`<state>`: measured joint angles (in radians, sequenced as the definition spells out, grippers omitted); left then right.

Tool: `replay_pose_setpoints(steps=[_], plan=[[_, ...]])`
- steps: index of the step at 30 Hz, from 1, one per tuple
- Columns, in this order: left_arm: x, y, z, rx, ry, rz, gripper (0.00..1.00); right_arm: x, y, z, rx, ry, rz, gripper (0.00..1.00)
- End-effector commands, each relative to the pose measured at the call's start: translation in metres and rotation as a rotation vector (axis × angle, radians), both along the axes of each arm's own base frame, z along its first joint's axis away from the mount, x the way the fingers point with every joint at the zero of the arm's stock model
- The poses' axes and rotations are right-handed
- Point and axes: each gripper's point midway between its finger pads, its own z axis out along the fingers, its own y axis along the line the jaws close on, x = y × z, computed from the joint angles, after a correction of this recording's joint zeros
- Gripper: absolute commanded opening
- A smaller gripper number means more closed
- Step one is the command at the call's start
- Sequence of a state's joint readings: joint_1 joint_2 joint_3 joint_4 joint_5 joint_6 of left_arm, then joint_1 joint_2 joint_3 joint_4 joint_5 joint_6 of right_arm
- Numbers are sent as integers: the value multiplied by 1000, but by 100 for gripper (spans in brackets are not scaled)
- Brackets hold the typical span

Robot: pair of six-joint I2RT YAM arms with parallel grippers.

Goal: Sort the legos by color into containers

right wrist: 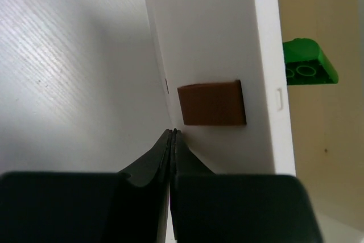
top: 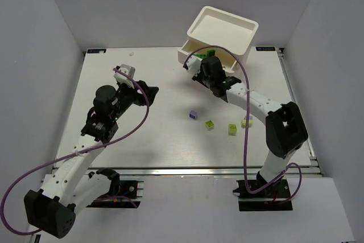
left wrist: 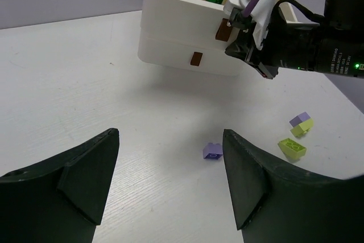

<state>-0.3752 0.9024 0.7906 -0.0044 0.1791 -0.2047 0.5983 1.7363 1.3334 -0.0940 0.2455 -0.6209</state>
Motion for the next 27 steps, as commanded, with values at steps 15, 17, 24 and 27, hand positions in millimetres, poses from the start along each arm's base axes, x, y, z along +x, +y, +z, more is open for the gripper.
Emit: replay_pose_setpoints(steps=[15, 17, 24, 27], plan=[[0, 2, -9, 29, 13, 5, 84, 58, -17, 69, -33, -263, -177, 0], [-1, 1, -9, 28, 12, -1, 84, 61, -19, 66, -52, -265, -182, 0], [-5, -5, -12, 23, 13, -42, 85, 76, -34, 67, -77, -281, -231, 0], [-5, -6, -13, 25, 16, -49, 85, 80, -39, 66, -91, -285, -239, 0]])
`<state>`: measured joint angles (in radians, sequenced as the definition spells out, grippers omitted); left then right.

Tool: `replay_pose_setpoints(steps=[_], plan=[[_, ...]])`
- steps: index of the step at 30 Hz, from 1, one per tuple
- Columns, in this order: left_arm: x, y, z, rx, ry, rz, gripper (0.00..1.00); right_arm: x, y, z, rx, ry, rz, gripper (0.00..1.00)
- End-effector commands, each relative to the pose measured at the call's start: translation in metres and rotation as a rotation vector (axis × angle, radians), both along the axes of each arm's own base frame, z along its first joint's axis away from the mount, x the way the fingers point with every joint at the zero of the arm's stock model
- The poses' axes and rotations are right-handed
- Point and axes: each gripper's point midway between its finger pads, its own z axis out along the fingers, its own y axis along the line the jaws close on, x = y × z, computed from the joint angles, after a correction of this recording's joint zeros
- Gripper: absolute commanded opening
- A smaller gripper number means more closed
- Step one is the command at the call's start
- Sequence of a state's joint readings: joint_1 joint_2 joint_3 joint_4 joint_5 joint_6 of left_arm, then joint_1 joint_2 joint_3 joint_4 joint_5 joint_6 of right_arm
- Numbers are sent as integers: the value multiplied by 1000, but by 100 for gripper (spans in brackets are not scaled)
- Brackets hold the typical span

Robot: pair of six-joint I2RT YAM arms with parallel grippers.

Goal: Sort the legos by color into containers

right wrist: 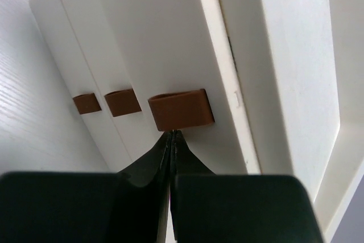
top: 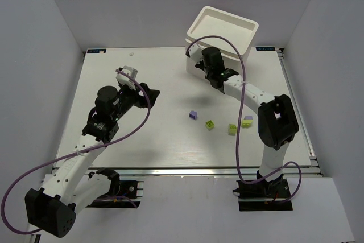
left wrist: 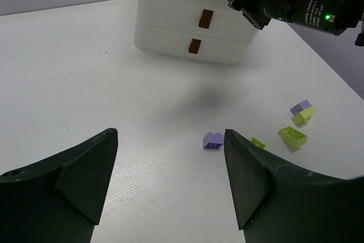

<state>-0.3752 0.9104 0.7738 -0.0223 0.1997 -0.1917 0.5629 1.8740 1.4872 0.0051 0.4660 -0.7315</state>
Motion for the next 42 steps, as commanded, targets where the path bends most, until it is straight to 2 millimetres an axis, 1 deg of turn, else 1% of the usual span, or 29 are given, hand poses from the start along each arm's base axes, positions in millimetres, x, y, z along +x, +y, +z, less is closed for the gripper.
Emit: replay_pose_setpoints(steps=[1, 10, 13, 14, 15, 16, 17, 18, 19, 20, 21, 22, 23, 24, 25, 27, 28, 29, 30, 31, 32, 33, 34, 36, 37, 38, 40, 41, 42], plan=[[-3, -3, 2, -1, -18, -27, 85, 20, -13, 37, 23, -112, -55, 0], [-4, -9, 8, -14, -45, -61, 86, 25, -22, 37, -14, -115, -52, 0], [-8, -16, 8, -23, -58, -109, 85, 17, -14, 37, 16, -74, -6, 0], [-10, -19, 9, -28, -63, -129, 85, 11, -4, 36, 41, -54, 48, 0], [-13, -22, 7, -33, -62, -153, 83, -5, 1, 18, 48, 54, 89, 0], [-18, -29, 9, -46, -74, -205, 81, -31, 18, 13, 97, 173, 218, 0], [-21, -33, 9, -49, -78, -234, 76, -41, 34, 24, 172, 183, 299, 0], [-21, -38, 7, -64, -75, -258, 60, -72, 40, 15, 208, 324, 381, 0], [-22, -41, 4, -74, -63, -277, 49, -98, 46, 31, 288, 369, 441, 7], [-25, -47, 3, -101, -46, -313, 38, -125, 60, 39, 371, 435, 555, 35], [-24, -51, 6, -124, -55, -327, 23, -147, 59, 26, 411, 495, 578, 53], [-20, -55, -9, -139, -9, -335, 19, -168, 57, 51, 502, 468, 594, 66], [-19, -59, -13, -163, 8, -350, 16, -184, 60, 55, 567, 472, 633, 83], [-19, -67, -8, -228, 18, -386, 15, -197, 50, 31, 604, 517, 593, 88], [-11, -75, -24, -254, 80, -400, 16, -201, 47, 56, 655, 422, 617, 89], [-6, -91, -27, -329, 146, -435, 28, -207, 33, 58, 756, 426, 537, 86], [4, -95, -30, -339, 166, -422, 43, -206, 30, 62, 791, 422, 516, 81], [16, -104, -40, -355, 212, -415, 51, -204, 23, 64, 854, 446, 472, 62], [25, -110, -38, -379, 203, -401, 58, -200, 14, 68, 899, 439, 437, 46], [35, -112, -42, -392, 213, -380, 62, -193, 7, 69, 944, 425, 417, 35], [52, -117, -54, -393, 235, -358, 64, -200, 9, 72, 1017, 472, 429, 15], [63, -122, -57, -395, 225, -332, 66, -192, -5, 73, 1065, 466, 391, 8], [77, -132, -66, -375, 223, -325, 67, -200, -1, 76, 1102, 500, 452, 4], [93, -142, -73, -351, 207, -308, 68, -203, -3, 84, 1165, 523, 485, 5], [100, -148, -76, -338, 192, -291, 69, -199, -15, 85, 1181, 507, 482, 7], [110, -149, -78, -318, 168, -276, 69, -211, -11, 86, 1181, 544, 563, 19], [127, -169, -81, -302, 147, -280, 70, -233, -15, 92, 1166, 582, 703, 35], [136, -172, -84, -284, 129, -273, 71, -238, -18, 86, 1176, 604, 715, 41], [148, -185, -85, -275, 121, -279, 71, -246, -18, 94, 1182, 594, 764, 42]])
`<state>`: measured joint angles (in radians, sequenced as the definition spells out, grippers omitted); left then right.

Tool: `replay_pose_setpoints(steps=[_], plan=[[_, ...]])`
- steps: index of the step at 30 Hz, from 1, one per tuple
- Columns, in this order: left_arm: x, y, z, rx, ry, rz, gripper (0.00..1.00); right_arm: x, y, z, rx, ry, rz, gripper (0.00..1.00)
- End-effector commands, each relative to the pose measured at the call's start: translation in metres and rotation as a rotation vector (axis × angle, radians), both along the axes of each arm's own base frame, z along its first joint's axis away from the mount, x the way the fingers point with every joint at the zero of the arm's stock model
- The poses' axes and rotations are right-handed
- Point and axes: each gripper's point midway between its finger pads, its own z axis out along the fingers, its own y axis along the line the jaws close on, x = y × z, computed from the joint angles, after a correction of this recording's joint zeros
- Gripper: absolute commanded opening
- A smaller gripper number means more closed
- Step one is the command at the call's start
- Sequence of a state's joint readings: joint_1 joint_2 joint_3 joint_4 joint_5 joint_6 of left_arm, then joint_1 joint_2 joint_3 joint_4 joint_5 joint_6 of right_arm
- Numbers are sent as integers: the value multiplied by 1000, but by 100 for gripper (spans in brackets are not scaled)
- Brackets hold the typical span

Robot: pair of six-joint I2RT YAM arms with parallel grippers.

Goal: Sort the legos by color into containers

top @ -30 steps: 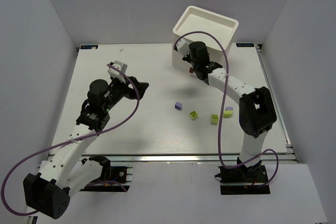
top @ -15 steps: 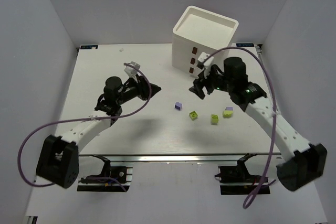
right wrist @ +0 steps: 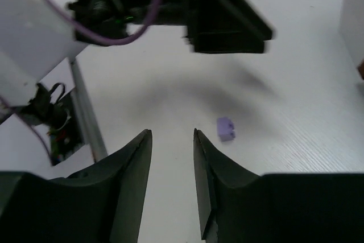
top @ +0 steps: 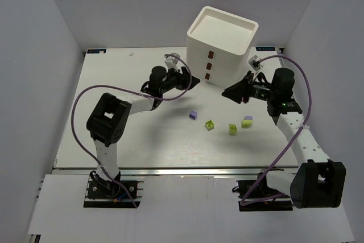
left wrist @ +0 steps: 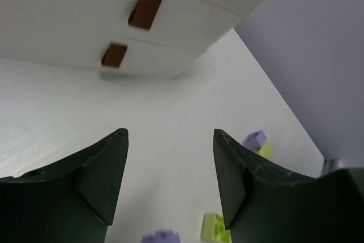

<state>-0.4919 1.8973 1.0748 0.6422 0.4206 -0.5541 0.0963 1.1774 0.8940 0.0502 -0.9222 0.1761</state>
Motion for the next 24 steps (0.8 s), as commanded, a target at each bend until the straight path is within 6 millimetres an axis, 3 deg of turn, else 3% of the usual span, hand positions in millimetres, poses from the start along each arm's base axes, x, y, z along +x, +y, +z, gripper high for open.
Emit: replay_pose_setpoints(steps=[1, 4, 8, 10, 16, 24], plan=[[34, -28, 31, 6, -153, 30, 71, -47, 9, 40, 121, -123, 255, 42], [66, -36, 20, 72, -180, 97, 69, -55, 2, 41, 125, -161, 284, 36], [84, -56, 9, 130, -240, 122, 67, -62, -2, 38, 121, -176, 346, 24], [95, -59, 3, 152, -256, 132, 67, -60, -8, 36, 123, -168, 357, 22], [109, -63, -1, 215, -301, 188, 67, -59, -10, 35, 129, -155, 362, 22], [119, -86, 4, 239, -332, 223, 64, -60, -10, 35, 125, -167, 354, 23]])
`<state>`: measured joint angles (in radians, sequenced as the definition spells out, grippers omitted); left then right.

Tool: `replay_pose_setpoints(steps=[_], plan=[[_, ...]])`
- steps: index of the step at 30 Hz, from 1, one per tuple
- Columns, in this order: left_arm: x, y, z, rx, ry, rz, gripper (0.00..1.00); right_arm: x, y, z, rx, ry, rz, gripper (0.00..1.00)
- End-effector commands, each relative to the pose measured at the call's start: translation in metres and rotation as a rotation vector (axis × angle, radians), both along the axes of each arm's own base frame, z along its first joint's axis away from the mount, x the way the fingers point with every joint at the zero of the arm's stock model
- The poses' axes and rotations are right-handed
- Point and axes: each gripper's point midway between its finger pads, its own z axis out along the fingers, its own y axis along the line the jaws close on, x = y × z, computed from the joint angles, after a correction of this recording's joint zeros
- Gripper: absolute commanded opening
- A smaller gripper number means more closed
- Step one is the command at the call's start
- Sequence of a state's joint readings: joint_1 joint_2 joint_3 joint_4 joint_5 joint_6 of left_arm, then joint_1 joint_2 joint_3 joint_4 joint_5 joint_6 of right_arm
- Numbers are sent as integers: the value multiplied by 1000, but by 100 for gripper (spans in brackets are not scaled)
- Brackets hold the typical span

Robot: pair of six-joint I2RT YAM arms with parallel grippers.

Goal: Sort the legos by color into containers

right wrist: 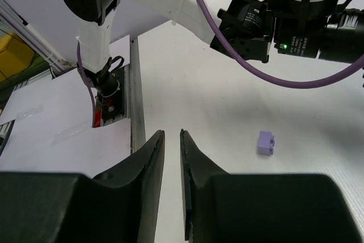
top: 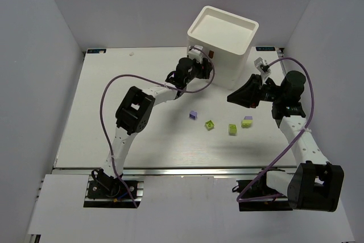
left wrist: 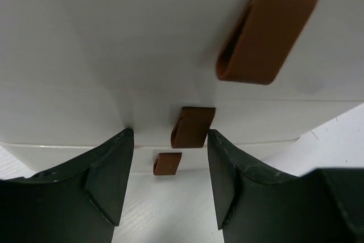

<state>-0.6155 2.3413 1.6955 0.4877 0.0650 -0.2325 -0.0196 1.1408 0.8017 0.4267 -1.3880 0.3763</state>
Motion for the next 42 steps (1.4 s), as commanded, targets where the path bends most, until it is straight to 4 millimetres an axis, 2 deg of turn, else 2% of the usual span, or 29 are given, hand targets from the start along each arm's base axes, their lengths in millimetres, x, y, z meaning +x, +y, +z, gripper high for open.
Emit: replay_pose_setpoints(steps=[1, 2, 3, 7, 12, 13, 17, 19, 20, 21, 25, 26, 27, 29, 31, 32, 34, 36, 37, 38, 39, 40, 42], plan=[[6, -11, 30, -9, -67, 25, 63, -4, -1, 2, -2, -48, 15, 23], [11, -7, 27, -1, -61, 61, 62, -4, -1, 3, -2, -49, 14, 23], [8, -12, 27, -2, -62, 57, 61, -4, -1, 3, -2, -48, 17, 23], [12, -9, 27, -6, -61, 88, 45, -4, 0, 2, -2, -45, 15, 23], [9, -14, 29, -16, -61, 79, 27, -4, -1, 1, -2, -42, 12, 23], [8, -15, 29, -17, -60, 75, 18, -3, -1, 0, -2, -40, 11, 23], [0, -10, 27, -20, -60, 72, 2, -1, -2, -2, -2, -34, 5, 23], [-4, -5, 35, -31, -71, 77, 0, 0, -1, -5, -2, -26, 5, 23], [-8, -2, 30, -25, -67, 78, 0, 0, -1, -5, -2, -22, 3, 23], [-11, 1, 39, -34, -78, 78, 0, 1, -1, -6, -2, -23, 3, 23], [-23, 10, 46, -40, -92, 77, 0, 3, -1, -9, -3, -11, 0, 23], [-28, 13, 37, -28, -79, 75, 0, 4, -1, -10, -3, -11, -3, 24], [-32, 16, 48, -39, -91, 75, 0, 4, -1, -11, -4, -8, -3, 23], [-39, 20, 50, -41, -101, 67, 0, 6, -2, -13, -5, -2, -6, 23], [-51, 28, 50, -42, -99, 60, 0, 7, -2, -15, -7, 3, -5, 24], [-58, 32, 39, -24, -82, 54, 0, 7, -2, -15, -7, 2, -6, 24], [-64, 37, 48, -29, -99, 51, 0, 9, -2, -17, -12, 5, -14, 26], [-67, 39, 48, -22, -103, 51, 0, 11, -1, -16, -16, -1, -19, 30], [-66, 38, 49, -21, -104, 49, 2, 11, -2, -17, -17, 10, -22, 35], [-65, 37, 50, -20, -103, 49, 14, 12, -2, -18, -19, 4, -25, 37], [-63, 36, 51, -19, -105, 49, 29, 12, -1, -18, -20, 3, -28, 40], [-58, 33, 59, -21, -115, 52, 48, 13, -2, -19, -20, 6, -33, 42], [-50, 27, 52, -9, -105, 51, 56, 14, -2, -19, -22, 8, -40, 43]])
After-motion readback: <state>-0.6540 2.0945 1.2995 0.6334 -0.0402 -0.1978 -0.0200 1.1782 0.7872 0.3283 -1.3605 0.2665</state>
